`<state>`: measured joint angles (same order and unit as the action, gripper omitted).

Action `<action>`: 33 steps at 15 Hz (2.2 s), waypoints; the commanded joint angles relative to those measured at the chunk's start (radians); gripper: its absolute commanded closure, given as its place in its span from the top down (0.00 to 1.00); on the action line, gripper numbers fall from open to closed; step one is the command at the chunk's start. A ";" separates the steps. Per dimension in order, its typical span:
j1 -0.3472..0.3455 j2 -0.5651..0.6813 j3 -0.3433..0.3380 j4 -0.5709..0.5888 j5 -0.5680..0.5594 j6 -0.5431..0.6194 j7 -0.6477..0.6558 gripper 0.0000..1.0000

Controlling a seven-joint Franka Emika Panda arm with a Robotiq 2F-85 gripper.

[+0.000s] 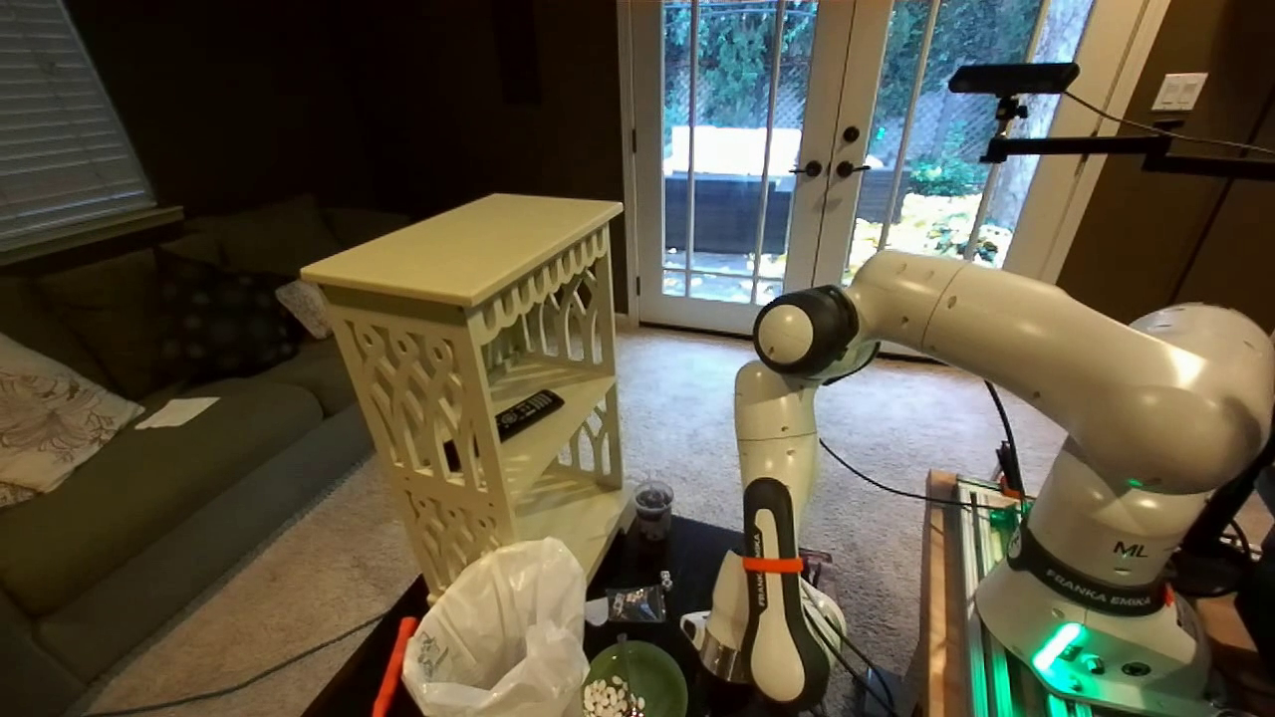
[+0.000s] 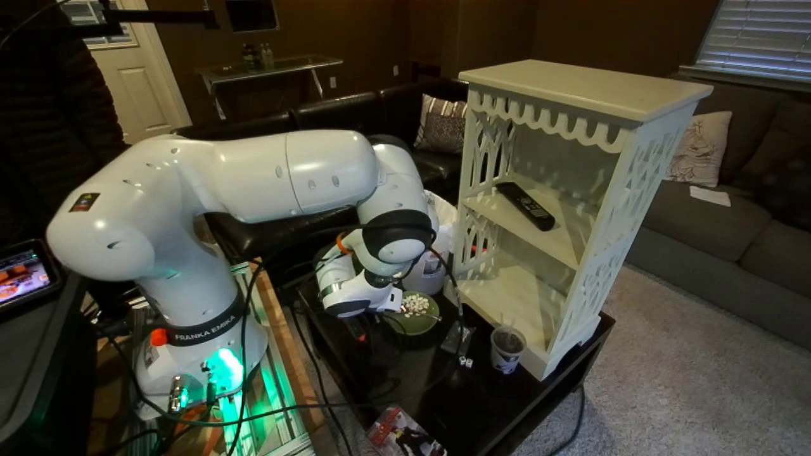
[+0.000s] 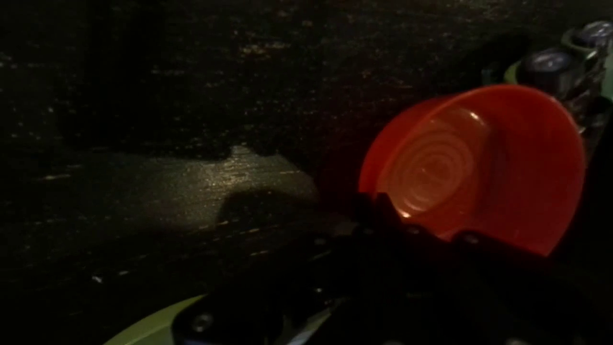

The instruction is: Put the bowl on top of the shelf.

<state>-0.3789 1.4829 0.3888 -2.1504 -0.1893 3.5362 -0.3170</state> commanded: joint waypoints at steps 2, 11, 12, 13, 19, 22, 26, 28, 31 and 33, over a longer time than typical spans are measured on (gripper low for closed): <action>0.033 -0.017 -0.039 -0.045 -0.082 0.141 0.118 0.01; 0.359 -0.302 -0.062 -0.369 0.386 0.654 0.356 0.01; 0.388 -0.340 -0.058 -0.387 0.464 0.641 0.386 0.01; 0.419 -0.380 -0.048 -0.404 0.534 0.610 0.414 0.01; 0.472 -0.397 -0.096 -0.366 0.512 0.567 0.499 0.01; 0.426 -0.530 -0.086 -0.437 0.558 0.477 0.558 0.01; 0.365 -0.727 -0.031 -0.526 0.612 0.373 0.597 0.01; 0.309 -0.829 0.006 -0.567 0.600 0.297 0.636 0.01; 0.392 -0.812 -0.087 -0.530 0.541 0.328 0.700 0.03; 0.398 -0.892 -0.093 -0.571 0.543 0.326 0.717 0.03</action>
<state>-0.0356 0.6061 0.3544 -2.7165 0.3887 3.8761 0.3487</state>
